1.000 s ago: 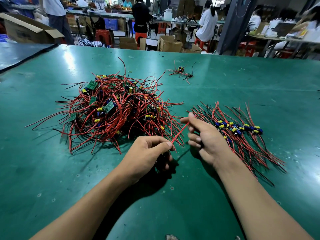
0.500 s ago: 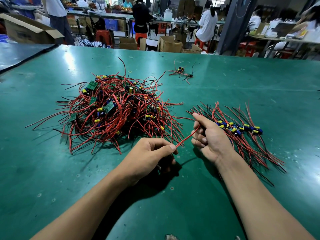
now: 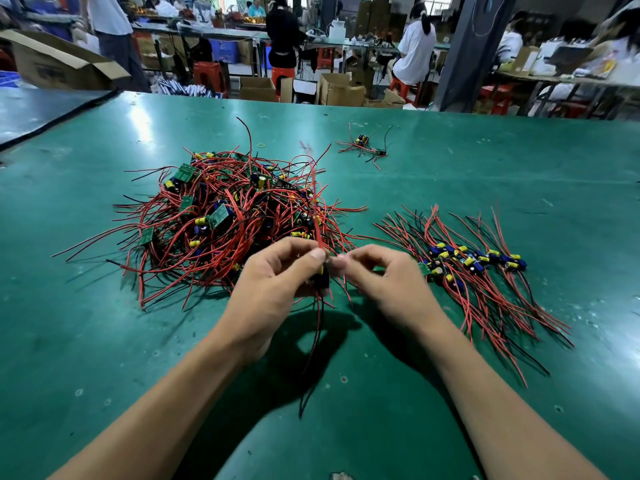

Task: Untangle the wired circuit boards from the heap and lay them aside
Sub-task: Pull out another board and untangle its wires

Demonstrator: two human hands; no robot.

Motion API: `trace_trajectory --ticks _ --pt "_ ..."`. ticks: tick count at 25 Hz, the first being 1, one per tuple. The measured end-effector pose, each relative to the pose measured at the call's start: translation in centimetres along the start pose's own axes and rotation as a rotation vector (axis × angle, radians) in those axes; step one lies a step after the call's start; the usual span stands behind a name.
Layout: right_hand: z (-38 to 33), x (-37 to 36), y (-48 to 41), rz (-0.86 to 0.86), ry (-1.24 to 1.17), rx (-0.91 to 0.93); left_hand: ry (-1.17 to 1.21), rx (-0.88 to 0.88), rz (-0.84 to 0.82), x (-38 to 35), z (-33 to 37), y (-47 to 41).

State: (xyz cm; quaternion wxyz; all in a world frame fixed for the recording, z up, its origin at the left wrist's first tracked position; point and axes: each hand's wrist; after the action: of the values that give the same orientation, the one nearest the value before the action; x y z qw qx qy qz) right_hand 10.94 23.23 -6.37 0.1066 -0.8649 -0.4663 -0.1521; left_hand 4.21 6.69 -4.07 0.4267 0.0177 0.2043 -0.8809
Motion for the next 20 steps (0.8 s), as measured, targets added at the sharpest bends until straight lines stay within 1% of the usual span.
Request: trace_trajectory --ticks 1,3,6,9,10,11,12,14,15,16,17,18,20 --pt "0.1 -0.5 0.4 -0.027 0.111 0.087 -0.006 -0.044 0.046 0.0 0.1 -0.1" --pt "0.0 -1.6 1.1 -0.092 0.199 0.189 -0.015 -0.082 0.123 0.2 0.0 -0.3" --pt "-0.5 -2.8 1.7 -0.097 0.131 0.243 0.012 -0.04 0.186 0.1 -0.1 -0.3" --pt "-0.8 -2.8 2.1 0.012 0.063 0.295 0.03 -0.06 0.218 0.0 -0.3 -0.4" --pt "-0.9 -2.8 2.1 0.022 0.046 0.279 -0.012 -0.093 0.223 0.0 -0.4 -0.4" --pt "-1.2 -2.7 2.1 -0.006 -0.008 0.233 -0.066 -0.138 0.219 0.1 -0.4 -0.3" --pt "-1.5 -2.7 2.0 -0.069 -0.117 0.157 -0.11 -0.185 0.199 0.2 -0.5 -0.2" --pt "-2.3 -2.4 1.8 -0.266 -0.483 -0.042 -0.155 -0.249 0.146 0.4 -0.7 0.1" --pt "-2.7 -2.0 1.8 -0.375 -0.646 -0.131 -0.159 -0.249 0.12 0.5 -0.7 0.2" --pt "-3.0 -1.6 1.9 -0.467 -0.735 -0.191 -0.151 -0.223 0.097 0.6 -0.8 0.2" --pt "-3.2 -1.2 2.0 -0.548 -0.757 -0.226 -0.124 -0.169 0.079 0.6 -0.8 0.1" --pt "-3.2 -0.8 2.2 -0.618 -0.739 -0.252 -0.06 -0.081 0.065 0.5 -0.8 0.0" --pt "-3.2 -0.3 2.4 -0.698 -0.664 -0.32 0.106 0.179 0.031 0.3 -0.5 -0.3"
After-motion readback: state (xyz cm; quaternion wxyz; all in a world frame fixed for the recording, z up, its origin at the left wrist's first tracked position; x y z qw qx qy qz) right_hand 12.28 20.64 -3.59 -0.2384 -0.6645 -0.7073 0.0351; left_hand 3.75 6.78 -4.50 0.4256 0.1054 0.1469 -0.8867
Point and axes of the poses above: each hand's wrist, its own y-axis away from the middle knuckle, its own x-axis out of the back of the hand, z = x × y, and after that the axes turned 12 degrees about -x, right-handed
